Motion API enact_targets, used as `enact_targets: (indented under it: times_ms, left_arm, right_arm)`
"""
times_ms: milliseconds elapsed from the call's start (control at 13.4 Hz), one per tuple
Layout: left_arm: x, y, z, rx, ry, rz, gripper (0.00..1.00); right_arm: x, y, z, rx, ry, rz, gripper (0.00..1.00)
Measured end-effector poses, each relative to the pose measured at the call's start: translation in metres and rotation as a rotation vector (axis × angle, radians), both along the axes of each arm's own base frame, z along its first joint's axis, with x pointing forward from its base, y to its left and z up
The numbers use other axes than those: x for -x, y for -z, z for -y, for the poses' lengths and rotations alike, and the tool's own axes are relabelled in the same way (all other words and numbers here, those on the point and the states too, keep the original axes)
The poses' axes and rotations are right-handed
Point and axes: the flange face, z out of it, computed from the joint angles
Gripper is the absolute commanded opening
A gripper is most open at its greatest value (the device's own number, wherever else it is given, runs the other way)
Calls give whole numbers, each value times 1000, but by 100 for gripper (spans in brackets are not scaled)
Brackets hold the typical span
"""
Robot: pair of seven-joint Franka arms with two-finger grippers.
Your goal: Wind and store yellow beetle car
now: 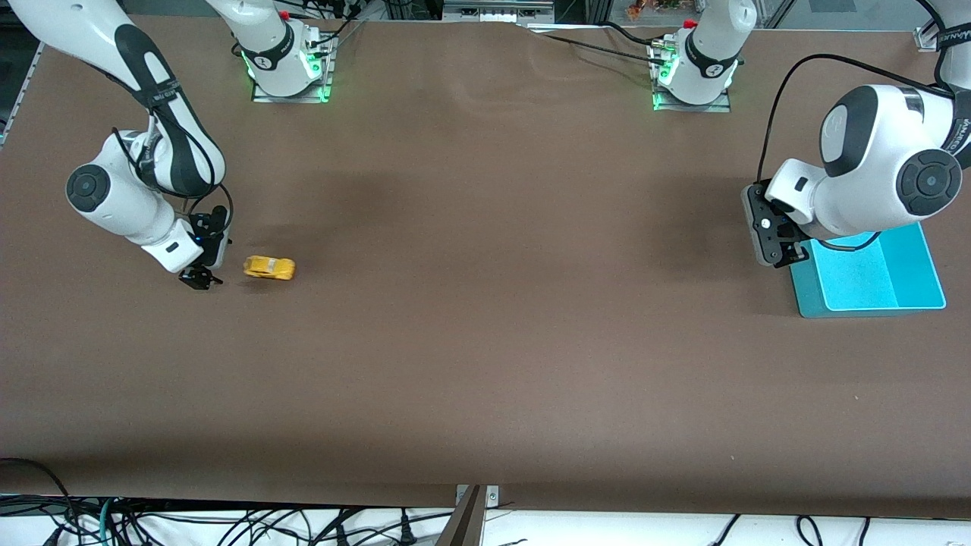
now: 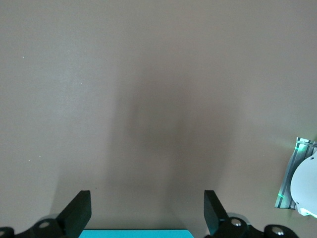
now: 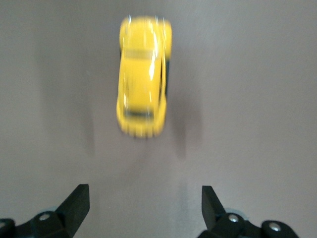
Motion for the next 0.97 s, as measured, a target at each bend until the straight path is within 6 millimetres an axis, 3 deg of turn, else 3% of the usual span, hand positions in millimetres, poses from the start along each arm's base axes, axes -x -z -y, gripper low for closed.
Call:
enact_targets:
  times_ms: [299, 523, 822, 971]
  left_arm:
    - [-2, 6, -15, 25, 75, 41, 100]
    - [2, 21, -21, 33, 107, 57, 100]
    - [13, 48, -24, 33, 105, 71, 100]
    - [19, 64, -32, 34, 109, 88, 100]
  right_arm:
    - [-32, -78, -34, -7, 4, -10, 100]
    - [-41, -128, -35, 2, 88, 38, 100]
    - [-41, -180, -35, 10, 186, 66, 100]
    - [-39, -189, -36, 12, 227, 59, 100]
